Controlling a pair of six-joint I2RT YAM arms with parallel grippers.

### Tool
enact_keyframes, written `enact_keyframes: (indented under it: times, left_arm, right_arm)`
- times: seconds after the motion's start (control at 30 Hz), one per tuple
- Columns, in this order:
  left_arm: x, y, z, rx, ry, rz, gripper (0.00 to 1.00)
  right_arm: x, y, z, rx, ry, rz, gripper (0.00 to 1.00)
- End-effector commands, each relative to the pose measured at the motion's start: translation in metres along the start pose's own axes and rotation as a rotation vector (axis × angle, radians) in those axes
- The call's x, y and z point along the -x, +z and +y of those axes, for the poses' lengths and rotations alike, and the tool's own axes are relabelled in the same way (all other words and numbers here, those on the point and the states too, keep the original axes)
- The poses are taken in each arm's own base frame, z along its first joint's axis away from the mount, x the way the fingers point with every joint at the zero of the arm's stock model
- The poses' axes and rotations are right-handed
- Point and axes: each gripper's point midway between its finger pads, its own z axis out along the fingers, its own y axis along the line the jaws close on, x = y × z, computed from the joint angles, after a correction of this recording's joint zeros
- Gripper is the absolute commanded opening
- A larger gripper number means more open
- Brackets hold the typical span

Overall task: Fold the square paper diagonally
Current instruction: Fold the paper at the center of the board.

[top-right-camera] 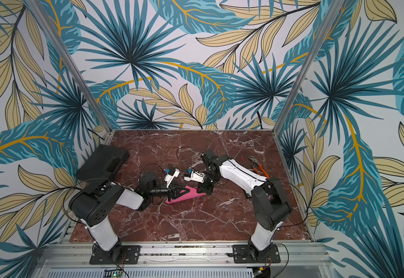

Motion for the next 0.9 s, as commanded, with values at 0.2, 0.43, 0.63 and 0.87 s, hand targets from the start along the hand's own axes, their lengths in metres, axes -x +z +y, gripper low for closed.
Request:
enact_keyframes:
  times: [0.2, 0.43, 0.63, 0.87]
  left_arm:
    - [0.0038, 0.0005, -0.0009, 0.001, 0.027, -0.009, 0.2]
    - [0.0034, 0.0003, -0.0008, 0.002, 0.028, -0.008, 0.18]
    - [0.0037, 0.0004, 0.0001, 0.006, 0.029, -0.009, 0.17]
    - [0.0034, 0.0004, 0.0006, 0.009, 0.029, -0.008, 0.17]
  right_arm:
    - [-0.0055, 0.0042, 0.0012, 0.024, 0.025, 0.027, 0.0]
    - [-0.0077, 0.0054, 0.0017, 0.03, 0.027, 0.036, 0.0]
    - [-0.0069, 0.0056, 0.0016, 0.031, 0.026, 0.034, 0.0]
    - [-0.008, 0.0047, -0.0001, 0.024, 0.028, 0.036, 0.0]
